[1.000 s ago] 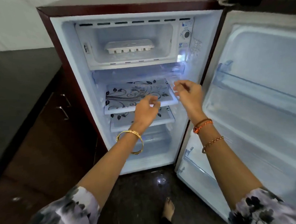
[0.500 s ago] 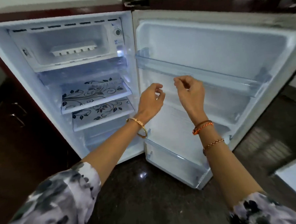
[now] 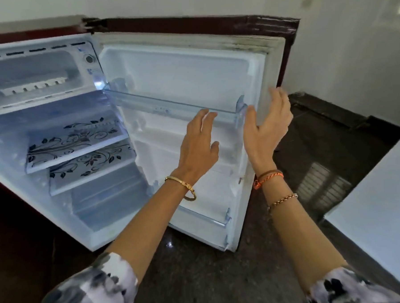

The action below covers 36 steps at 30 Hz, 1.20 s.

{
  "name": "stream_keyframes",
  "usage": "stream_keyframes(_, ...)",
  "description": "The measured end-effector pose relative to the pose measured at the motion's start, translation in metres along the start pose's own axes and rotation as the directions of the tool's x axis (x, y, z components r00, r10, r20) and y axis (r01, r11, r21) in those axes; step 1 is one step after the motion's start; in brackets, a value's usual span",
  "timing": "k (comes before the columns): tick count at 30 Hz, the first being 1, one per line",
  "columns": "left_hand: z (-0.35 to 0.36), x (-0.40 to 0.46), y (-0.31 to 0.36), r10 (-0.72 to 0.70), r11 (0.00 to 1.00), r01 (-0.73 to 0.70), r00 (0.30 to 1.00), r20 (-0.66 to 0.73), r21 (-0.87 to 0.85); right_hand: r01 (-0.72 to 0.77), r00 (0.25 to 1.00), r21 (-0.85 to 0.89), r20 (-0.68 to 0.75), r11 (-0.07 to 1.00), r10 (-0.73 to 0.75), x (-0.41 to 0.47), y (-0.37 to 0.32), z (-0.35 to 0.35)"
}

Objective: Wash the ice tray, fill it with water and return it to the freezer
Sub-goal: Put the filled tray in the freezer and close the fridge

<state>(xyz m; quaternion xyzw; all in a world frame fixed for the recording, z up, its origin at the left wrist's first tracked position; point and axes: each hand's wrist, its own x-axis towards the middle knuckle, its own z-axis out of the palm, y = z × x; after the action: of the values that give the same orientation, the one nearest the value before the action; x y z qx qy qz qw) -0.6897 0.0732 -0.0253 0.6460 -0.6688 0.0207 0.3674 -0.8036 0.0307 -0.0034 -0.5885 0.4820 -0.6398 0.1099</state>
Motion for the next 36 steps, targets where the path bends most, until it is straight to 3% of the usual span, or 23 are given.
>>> stream_keyframes(5, 0.008, 0.03, 0.017, 0.115, 0.983, -0.125, 0.99, 0.077, 0.135, -0.315, 0.944, 0.019, 0.11, 0.949, 0.311, 0.045, 0.02, -0.012)
stream_keyframes(8, 0.02, 0.047, 0.019, 0.093, 0.984, -0.103, 0.993, 0.072, 0.148, -0.399, 0.891, 0.047, 0.253, 0.916, 0.376, 0.071, 0.03, -0.01)
stream_keyframes(12, 0.039, 0.052, 0.02, 0.018, 0.967, -0.021, 1.0, 0.015, 0.255, -0.451, 0.816, 0.128, 0.46, 0.883, 0.35, 0.09, 0.038, -0.004)
stream_keyframes(16, 0.043, 0.047, 0.023, -0.004, 0.97, 0.02, 0.998, -0.066, 0.244, -0.487, 0.786, 0.273, 0.552, 0.829, 0.28, 0.097, 0.039, -0.004)
stream_keyframes(20, 0.039, 0.038, 0.03, -0.058, 0.989, 0.087, 0.972, -0.228, 0.116, -0.51, 0.807, 0.359, 0.513, 0.782, 0.291, 0.097, 0.037, -0.009)
stream_keyframes(24, 0.033, 0.019, 0.037, -0.194, 0.981, 0.169, 0.891, -0.411, -0.096, -0.488, 0.829, 0.428, 0.499, 0.76, 0.251, 0.083, 0.04, -0.016)
stream_keyframes(30, -0.006, -0.026, 0.015, -0.293, 0.95, 0.18, 0.796, -0.53, -0.256, -0.474, 0.835, 0.518, 0.522, 0.712, 0.176, 0.062, 0.02, -0.011)
stream_keyframes(36, -0.058, -0.072, -0.009, -0.459, 0.888, 0.344, 0.706, -0.539, -0.305, -0.305, 0.861, 0.407, 0.505, 0.861, 0.066, 0.026, -0.021, 0.005)
